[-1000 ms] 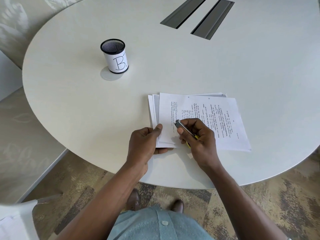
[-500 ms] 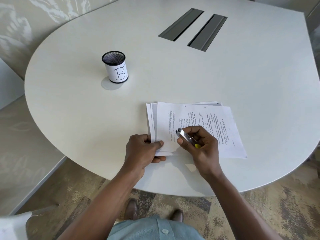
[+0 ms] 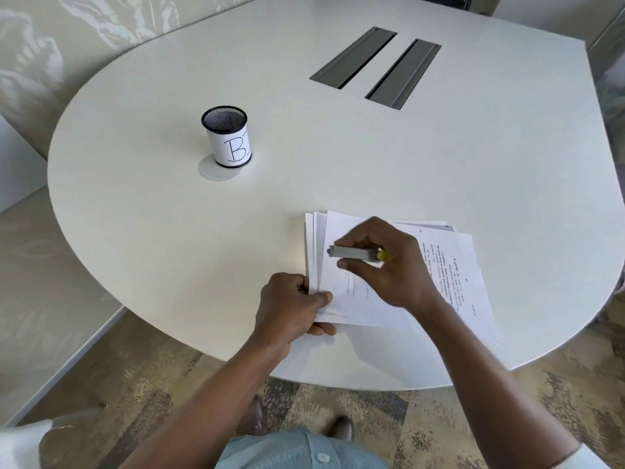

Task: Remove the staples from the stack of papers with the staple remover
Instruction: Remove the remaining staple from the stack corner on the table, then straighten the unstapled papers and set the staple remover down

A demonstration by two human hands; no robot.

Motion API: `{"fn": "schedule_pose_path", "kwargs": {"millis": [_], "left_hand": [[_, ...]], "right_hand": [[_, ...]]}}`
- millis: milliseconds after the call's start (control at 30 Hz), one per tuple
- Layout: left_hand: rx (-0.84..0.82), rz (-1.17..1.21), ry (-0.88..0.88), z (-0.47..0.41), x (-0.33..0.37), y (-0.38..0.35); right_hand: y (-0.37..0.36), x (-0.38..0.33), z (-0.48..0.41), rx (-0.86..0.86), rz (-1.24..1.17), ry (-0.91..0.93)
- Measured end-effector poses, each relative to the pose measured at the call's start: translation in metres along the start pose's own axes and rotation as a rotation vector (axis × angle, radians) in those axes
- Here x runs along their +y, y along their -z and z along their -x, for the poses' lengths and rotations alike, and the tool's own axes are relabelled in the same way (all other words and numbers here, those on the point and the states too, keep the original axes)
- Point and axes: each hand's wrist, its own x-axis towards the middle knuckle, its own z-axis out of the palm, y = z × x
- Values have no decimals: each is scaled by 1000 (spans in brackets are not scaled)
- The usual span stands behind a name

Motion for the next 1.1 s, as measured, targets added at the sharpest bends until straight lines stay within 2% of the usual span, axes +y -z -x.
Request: {"fn": "schedule_pose_path", "kwargs": {"millis": [100, 233, 333, 467, 533, 667, 833, 933, 1100], "left_hand": [[-17, -4, 26, -1, -2, -2], [-81, -3, 76, -6, 1, 1], [-135, -21, 102, -9, 5, 6], [-135, -52, 103, -13, 9, 11], [-98, -72, 78, -17, 10, 15], [-29, -118, 13, -25, 12, 27], [96, -107, -51, -37, 11, 36], [123, -105, -79, -46, 9, 40], [111, -141, -74, -59, 10, 46]], "right_hand": [[-5, -2, -39, -167, 268, 160], [-19, -14, -82, -284, 573, 404], [-30, -22, -100, -289, 690, 534], [-35, -25, -109, -307, 738, 575], [-31, -22, -106, -281, 714, 512], [-9, -9, -92, -179, 547, 226], [30, 24, -61, 135, 268, -219], [53, 48, -37, 350, 10, -471], [91, 77, -2, 559, 38, -617]]}}
